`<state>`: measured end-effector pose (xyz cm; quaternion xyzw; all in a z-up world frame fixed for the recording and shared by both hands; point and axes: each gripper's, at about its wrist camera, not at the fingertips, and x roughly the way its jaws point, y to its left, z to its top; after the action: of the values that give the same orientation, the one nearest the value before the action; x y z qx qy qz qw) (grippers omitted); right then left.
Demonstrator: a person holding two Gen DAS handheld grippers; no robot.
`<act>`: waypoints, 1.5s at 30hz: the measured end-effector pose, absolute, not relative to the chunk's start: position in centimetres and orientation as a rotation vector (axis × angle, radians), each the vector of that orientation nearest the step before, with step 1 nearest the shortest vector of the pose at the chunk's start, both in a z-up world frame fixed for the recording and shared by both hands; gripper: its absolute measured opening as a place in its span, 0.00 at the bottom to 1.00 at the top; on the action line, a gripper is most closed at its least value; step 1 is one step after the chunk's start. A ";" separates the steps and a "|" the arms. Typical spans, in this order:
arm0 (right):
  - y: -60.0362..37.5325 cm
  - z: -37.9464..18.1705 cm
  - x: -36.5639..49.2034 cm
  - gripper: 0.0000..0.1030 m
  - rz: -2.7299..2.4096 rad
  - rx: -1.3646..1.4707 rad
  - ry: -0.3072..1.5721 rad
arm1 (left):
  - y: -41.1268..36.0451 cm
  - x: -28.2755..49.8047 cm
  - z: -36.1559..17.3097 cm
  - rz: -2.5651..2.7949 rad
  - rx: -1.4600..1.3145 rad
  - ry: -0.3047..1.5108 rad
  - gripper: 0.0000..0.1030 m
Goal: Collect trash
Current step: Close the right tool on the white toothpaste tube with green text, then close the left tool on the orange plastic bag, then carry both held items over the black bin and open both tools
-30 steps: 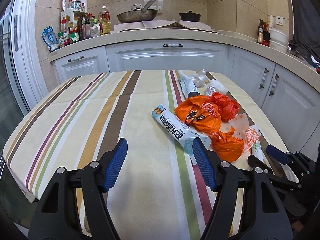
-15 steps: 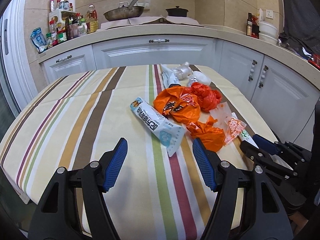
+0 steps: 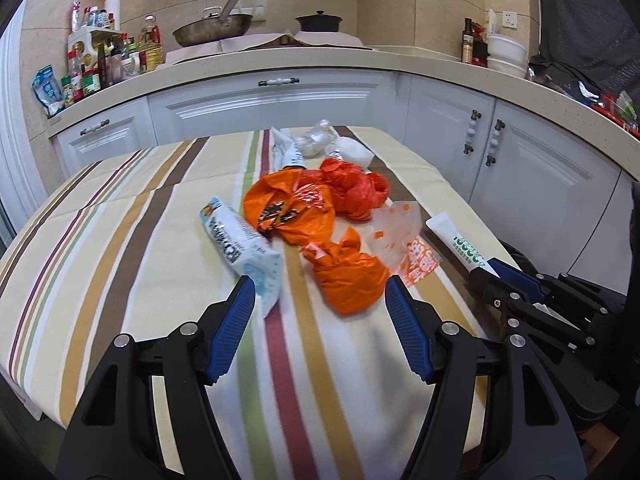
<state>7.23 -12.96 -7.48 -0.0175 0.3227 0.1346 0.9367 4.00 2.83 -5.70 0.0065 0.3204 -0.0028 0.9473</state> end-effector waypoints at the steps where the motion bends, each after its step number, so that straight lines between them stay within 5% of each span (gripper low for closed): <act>1: -13.2 -7.4 7.3 0.14 0.274 -0.033 0.659 | 2.6 4.3 -5.8 -0.007 0.018 0.653 0.64; 9: -14.5 -7.4 7.1 0.14 0.268 -0.005 0.656 | 1.4 6.5 -6.9 0.015 0.045 0.700 0.63; 15: -14.9 -7.4 7.2 0.14 0.273 0.010 0.655 | 1.4 7.0 -7.5 0.006 0.057 0.722 0.37; 33: -16.3 -6.1 6.4 0.14 0.213 -0.009 0.611 | 0.5 4.2 -3.9 -0.032 0.080 0.592 0.36; 45: -23.4 -5.8 6.5 0.14 0.022 0.020 0.604 | -7.1 7.2 -3.0 -0.197 0.130 0.582 0.36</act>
<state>6.52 -23.42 -5.79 0.0101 0.2974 0.0109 0.9546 7.21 -7.06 -2.99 0.0640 0.2863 -0.0968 0.9511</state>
